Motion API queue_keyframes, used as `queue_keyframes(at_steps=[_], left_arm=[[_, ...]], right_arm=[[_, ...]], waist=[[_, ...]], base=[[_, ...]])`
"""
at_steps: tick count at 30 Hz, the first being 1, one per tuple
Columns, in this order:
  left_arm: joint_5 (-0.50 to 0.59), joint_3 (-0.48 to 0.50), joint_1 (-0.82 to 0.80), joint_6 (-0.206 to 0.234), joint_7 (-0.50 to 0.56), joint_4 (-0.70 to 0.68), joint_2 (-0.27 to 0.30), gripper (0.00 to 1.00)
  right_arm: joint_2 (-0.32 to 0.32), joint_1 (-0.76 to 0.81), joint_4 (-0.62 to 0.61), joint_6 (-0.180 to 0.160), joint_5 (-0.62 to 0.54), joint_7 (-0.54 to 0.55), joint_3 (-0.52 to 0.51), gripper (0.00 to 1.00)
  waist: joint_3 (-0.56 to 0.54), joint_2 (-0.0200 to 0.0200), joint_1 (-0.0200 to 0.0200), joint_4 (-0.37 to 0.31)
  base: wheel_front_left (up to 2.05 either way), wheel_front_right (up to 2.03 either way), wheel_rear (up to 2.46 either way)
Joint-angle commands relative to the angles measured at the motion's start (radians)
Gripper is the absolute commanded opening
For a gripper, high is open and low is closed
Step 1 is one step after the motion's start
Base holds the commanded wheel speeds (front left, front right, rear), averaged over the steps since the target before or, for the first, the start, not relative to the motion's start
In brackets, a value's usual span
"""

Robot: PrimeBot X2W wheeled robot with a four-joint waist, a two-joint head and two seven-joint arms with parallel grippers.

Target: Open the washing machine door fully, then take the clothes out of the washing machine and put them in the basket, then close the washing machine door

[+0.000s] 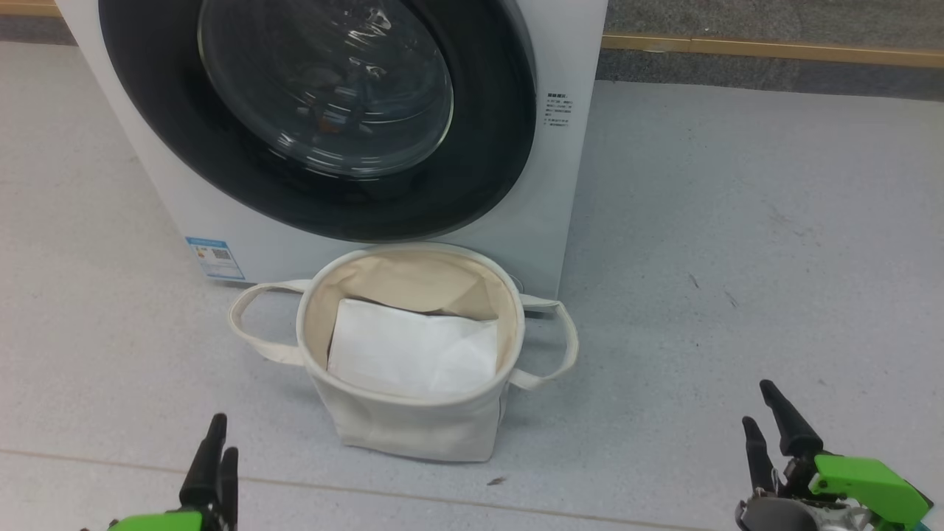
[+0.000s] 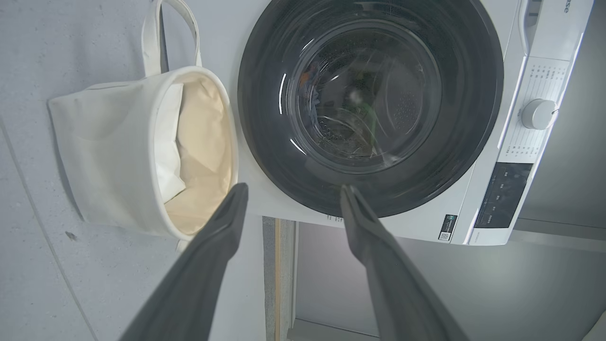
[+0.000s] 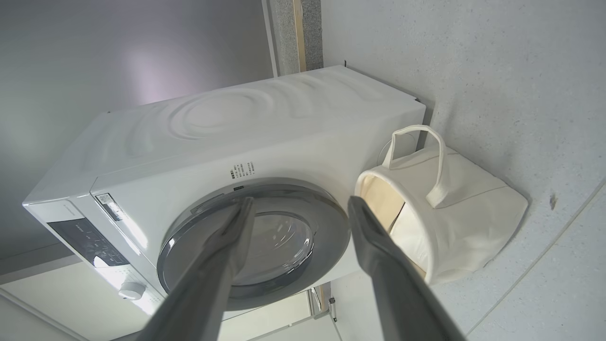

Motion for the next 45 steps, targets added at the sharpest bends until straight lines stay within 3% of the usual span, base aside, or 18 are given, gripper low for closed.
queue_keyframes(at_steps=[1,6,15,23,45], left_arm=[[0.015,0.004,-0.055,0.008,-0.008,-0.043,0.017,1.0],[0.055,-0.013,-0.062,0.018,-0.02,-0.064,0.033,1.0],[0.234,-0.095,-0.071,0.026,-0.068,-0.095,0.1,1.0],[0.431,-0.184,-0.091,0.072,-0.104,-0.074,0.142,1.0],[0.673,-0.28,-0.133,0.125,-0.172,-0.057,0.197,1.0]], right_arm=[[-0.015,-0.058,-0.039,0.0,0.019,-0.012,0.012,1.0],[-0.035,-0.075,-0.049,0.0,-0.019,-0.04,0.044,1.0],[-0.044,-0.096,-0.095,0.0,-0.337,-0.072,0.094,1.0],[-0.043,-0.092,-0.102,0.0,-0.577,-0.096,0.133,1.0],[-0.03,-0.111,-0.114,0.0,-0.888,-0.157,0.203,1.0]], waist=[[0.0,-0.0001,-0.0001,0.001],[-0.002,-0.0001,-0.0001,0.002],[-0.001,-0.0001,-0.0002,0.002],[0.001,-0.0001,-0.0002,0.007],[0.007,-0.0001,-0.0002,0.014]], base=[[0.0,0.0,0.0],[0.0,0.0,0.0],[0.0,0.0,0.0],[0.0,0.0,0.0],[0.0,0.0,0.0]])
